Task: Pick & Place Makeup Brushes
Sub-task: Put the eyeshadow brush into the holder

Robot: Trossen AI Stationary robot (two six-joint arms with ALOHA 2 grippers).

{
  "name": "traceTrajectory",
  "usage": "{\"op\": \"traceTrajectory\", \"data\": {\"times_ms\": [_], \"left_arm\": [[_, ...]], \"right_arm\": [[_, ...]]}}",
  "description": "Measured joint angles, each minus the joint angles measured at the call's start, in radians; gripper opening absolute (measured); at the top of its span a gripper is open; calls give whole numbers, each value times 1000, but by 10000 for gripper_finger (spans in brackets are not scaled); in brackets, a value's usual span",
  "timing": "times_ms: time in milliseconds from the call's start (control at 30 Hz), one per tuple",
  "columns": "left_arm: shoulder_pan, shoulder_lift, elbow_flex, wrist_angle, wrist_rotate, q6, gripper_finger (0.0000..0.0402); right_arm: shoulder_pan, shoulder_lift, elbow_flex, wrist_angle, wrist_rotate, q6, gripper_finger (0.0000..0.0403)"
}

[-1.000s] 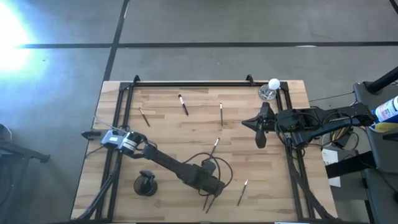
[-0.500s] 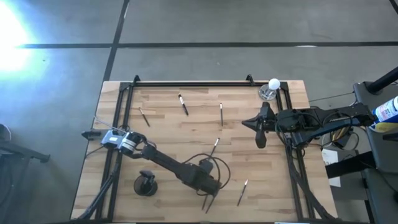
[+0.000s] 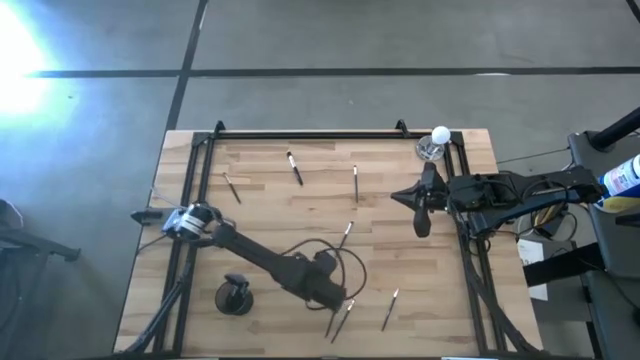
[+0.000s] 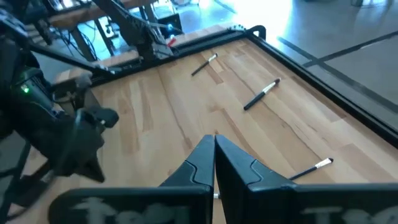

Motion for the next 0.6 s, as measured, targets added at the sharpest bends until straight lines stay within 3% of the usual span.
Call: {"op": "traceTrajectory", "data": {"times_ms": [233, 400, 600], "left_arm": [[-58, -83, -103, 352, -23, 245, 0], [-77, -57, -162, 578, -5, 449, 0], [-79, -8, -226, 667, 31, 647, 0]], "right_arm": [[0, -27, 0, -34, 17, 3, 8], [0, -27, 0, -43, 18, 2, 8], [0, -27, 0, -46, 20, 3, 8]]}}
